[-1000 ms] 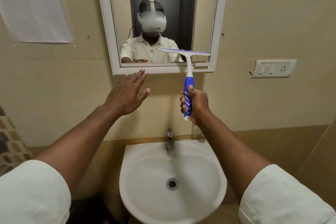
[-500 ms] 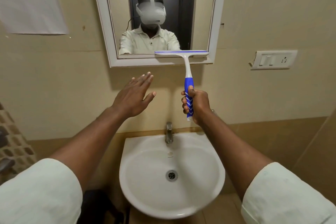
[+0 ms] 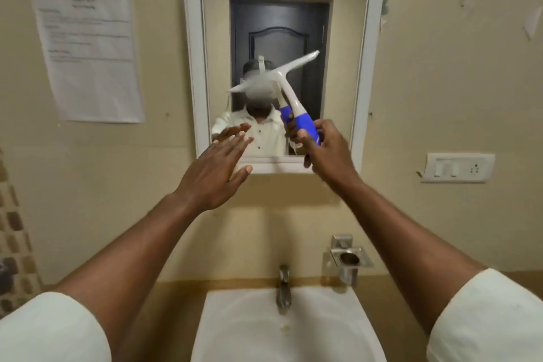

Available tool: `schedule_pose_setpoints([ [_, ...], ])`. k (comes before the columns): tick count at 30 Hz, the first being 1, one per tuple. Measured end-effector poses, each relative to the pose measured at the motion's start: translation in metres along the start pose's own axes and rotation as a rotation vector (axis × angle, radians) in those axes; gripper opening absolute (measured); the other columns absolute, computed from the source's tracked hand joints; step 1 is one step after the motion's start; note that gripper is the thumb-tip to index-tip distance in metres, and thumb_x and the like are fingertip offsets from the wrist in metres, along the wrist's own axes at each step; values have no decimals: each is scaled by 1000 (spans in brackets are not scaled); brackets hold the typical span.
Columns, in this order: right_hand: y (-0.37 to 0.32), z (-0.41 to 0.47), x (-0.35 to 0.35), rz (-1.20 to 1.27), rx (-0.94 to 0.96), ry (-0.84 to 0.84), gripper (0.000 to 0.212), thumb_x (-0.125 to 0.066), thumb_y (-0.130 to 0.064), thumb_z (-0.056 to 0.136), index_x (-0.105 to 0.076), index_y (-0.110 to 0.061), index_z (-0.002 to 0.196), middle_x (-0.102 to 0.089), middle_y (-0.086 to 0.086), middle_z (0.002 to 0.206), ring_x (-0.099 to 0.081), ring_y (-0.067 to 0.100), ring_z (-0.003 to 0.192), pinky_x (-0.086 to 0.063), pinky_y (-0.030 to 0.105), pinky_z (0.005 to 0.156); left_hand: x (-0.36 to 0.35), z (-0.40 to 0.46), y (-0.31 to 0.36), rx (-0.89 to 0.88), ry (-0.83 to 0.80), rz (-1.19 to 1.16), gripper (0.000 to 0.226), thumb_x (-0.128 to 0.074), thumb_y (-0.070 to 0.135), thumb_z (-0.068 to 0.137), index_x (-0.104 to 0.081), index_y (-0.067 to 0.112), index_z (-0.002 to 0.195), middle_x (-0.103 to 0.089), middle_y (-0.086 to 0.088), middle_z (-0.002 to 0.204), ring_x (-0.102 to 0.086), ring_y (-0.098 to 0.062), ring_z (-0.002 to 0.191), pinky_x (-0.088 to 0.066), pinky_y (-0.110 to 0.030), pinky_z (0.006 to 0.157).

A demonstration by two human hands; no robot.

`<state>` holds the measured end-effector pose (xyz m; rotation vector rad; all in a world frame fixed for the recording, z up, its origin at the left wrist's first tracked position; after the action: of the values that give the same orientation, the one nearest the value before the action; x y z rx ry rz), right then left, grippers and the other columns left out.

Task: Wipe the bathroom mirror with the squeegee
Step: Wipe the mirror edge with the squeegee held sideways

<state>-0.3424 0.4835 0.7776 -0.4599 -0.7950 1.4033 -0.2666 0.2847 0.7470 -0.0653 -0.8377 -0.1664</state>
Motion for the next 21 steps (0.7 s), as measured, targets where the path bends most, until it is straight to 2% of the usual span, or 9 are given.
schedule_pose_setpoints([
  [2,-34,40,10,-229,181,75,24,-57,-28,91,-58,-9,105,-68,14,93,-61,31,74,-50,38,63,23,15,-8,-13,46,35,58,-36,42,95,-16,27,147,-16,4,157,-13,-12,144,-17,-38,117],
  [6,-103,107,25,-589,474,182,31,-53,-26,91,-59,-13,118,-66,11,102,-47,19,74,-31,26,58,70,45,-23,-18,150,116,58,-33,44,97,-12,27,148,-14,6,157,-15,-11,143,-10,-30,115],
  [8,-133,133,27,-708,567,187,34,-56,-20,88,-57,-13,121,-65,12,106,-47,20,77,-34,30,64,94,60,-29,-22,197,158,58,-31,46,97,-12,26,148,-14,5,158,-12,-9,144,-6,-26,113],
  [11,-168,160,25,-821,653,143,32,-59,-16,86,-56,-11,118,-65,13,106,-57,27,84,-45,38,70,124,76,-35,-19,251,206,58,-31,46,96,-14,25,148,-12,6,158,-11,-9,144,-6,-24,110],
  [17,-187,182,9,-934,788,-1,32,-60,-17,88,-56,-12,119,-65,11,107,-61,28,89,-50,40,75,143,87,-45,-24,286,289,59,-31,46,97,-10,26,148,-6,8,158,-6,-6,144,-4,-25,114],
  [21,-184,192,6,-944,812,-24,36,-60,-16,88,-53,-13,123,-65,12,110,-62,28,93,-52,40,77,138,89,-55,-12,269,307,60,-28,48,96,-7,28,149,-3,10,158,-4,-4,144,-3,-25,115],
])
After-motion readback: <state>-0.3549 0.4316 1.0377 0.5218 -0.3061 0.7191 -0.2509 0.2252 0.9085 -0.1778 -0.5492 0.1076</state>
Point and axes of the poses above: each hand's wrist, its own z-axis towards the middle knuckle, its own x-axis out of the back of the hand, y = z × x, the point moved 4 cm from there along z, towards the middle knuckle
